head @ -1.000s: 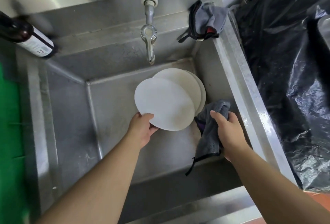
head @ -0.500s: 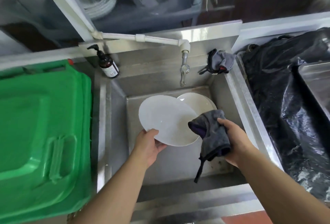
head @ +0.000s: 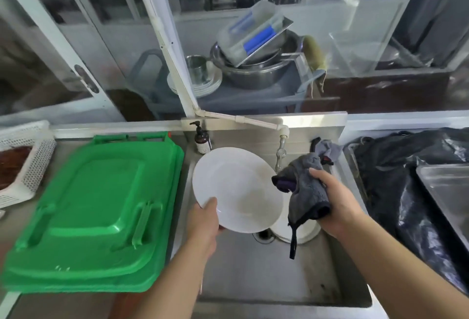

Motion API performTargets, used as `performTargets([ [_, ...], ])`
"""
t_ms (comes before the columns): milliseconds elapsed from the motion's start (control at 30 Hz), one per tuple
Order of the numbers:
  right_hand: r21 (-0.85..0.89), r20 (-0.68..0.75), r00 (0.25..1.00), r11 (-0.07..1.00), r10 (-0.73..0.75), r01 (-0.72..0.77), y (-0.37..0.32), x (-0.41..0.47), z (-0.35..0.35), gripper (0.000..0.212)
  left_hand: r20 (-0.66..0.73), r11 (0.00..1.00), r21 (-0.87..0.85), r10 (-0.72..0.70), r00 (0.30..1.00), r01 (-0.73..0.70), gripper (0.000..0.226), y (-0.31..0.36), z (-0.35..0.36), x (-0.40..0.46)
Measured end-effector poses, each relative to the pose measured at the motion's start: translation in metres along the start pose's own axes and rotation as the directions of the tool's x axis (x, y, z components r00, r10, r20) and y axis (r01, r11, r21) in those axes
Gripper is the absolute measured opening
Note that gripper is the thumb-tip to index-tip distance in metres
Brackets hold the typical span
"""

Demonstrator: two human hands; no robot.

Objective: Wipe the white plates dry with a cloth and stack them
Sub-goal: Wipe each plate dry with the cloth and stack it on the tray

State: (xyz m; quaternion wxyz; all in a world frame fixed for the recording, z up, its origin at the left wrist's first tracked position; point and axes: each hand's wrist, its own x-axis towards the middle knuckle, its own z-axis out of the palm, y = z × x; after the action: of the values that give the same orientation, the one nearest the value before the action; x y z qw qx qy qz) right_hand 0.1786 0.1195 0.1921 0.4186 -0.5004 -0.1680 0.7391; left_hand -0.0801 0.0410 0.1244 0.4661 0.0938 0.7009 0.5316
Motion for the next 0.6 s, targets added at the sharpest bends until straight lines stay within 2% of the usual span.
performTargets([
  [133,-0.009,0.077,0.990,0.993,-0.114,0.115,-0.032,-0.019,0.018,0.029,0.031,0.990,0.021,0.137,0.990,-0.138,0.018,0.029,0.001,-0.035],
  [233,-0.158,0.198,0.948,0.946,-0.251,0.283,-0.052,-0.038,0.037,0.028,0.071,0.970,0.027,0.240,0.968,-0.242,0.030,0.054,0.008,-0.064],
  [300,-0.281,0.275,0.899,0.866,-0.341,0.414,-0.061,-0.054,0.049,0.036,0.093,0.953,0.028,0.299,0.950,-0.302,0.026,0.068,0.016,-0.081],
  [367,-0.384,0.356,0.819,0.728,-0.451,0.568,-0.066,-0.067,0.060,0.042,0.105,0.938,0.009,0.345,0.933,-0.348,0.020,0.083,0.024,-0.095],
  [467,-0.475,0.477,0.628,0.421,-0.615,0.773,-0.073,-0.090,0.076,0.045,0.133,0.908,-0.009,0.417,0.899,-0.419,0.021,0.106,0.036,-0.112],
  [533,-0.528,0.490,0.475,0.185,-0.731,0.829,-0.082,-0.100,0.083,0.049,0.144,0.884,-0.030,0.465,0.874,-0.466,0.032,0.122,0.040,-0.121],
  [600,-0.567,0.514,0.341,-0.013,-0.787,0.824,-0.090,-0.101,0.088,0.050,0.162,0.858,-0.049,0.512,0.844,-0.511,0.034,0.134,0.041,-0.125],
])
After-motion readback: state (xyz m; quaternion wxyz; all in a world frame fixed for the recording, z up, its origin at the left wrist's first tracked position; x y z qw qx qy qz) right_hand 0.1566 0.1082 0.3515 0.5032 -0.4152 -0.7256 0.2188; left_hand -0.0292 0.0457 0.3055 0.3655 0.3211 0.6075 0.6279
